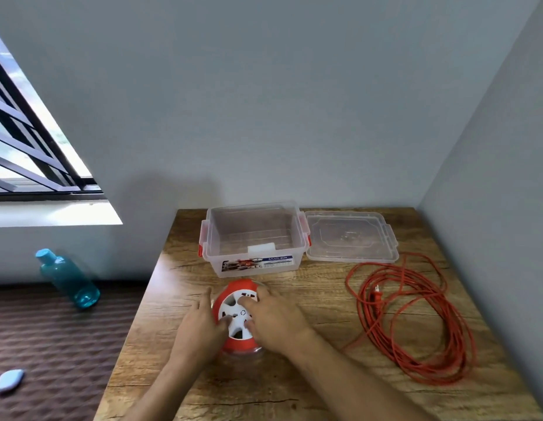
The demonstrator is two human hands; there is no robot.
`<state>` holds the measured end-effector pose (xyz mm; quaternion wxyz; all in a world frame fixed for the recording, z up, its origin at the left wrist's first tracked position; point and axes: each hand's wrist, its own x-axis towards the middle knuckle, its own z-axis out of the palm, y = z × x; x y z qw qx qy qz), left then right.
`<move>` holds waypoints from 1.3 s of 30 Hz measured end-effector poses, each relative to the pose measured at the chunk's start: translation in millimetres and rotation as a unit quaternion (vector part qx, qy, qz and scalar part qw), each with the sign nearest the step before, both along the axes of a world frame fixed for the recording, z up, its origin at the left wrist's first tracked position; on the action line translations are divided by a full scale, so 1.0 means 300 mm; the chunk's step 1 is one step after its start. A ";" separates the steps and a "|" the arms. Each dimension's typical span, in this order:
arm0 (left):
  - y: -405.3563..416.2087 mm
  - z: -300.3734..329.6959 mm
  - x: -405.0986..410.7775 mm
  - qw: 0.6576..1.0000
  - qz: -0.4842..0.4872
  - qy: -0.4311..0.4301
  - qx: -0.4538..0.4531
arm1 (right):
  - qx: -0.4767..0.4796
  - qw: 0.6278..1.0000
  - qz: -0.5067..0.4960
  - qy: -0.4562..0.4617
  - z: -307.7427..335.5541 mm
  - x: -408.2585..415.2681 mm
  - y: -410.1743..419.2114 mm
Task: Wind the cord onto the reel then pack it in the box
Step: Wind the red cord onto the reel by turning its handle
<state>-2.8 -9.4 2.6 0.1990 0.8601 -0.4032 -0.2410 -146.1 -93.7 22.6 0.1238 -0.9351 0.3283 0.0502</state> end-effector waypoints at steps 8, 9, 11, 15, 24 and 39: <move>-0.048 0.020 0.035 0.967 0.132 0.216 -0.001 | 0.048 0.997 -0.001 0.065 0.007 0.067 0.025; -0.049 0.023 0.038 0.954 0.149 0.261 -0.008 | 0.051 0.997 0.001 0.057 0.010 0.062 0.023; -0.044 0.027 0.049 0.933 0.169 0.317 -0.019 | 0.056 0.998 0.001 0.035 0.012 0.050 0.016; -0.029 0.031 0.064 0.911 0.152 0.380 -0.049 | 0.045 0.999 -0.004 0.027 0.009 0.014 0.006; -0.019 0.055 0.013 0.889 0.144 0.426 -0.090 | 0.021 0.981 -0.184 -0.061 0.019 -0.011 0.013; -0.051 0.123 0.017 0.925 0.079 0.362 -0.081 | -0.094 0.983 0.160 -0.017 0.132 -0.226 -0.074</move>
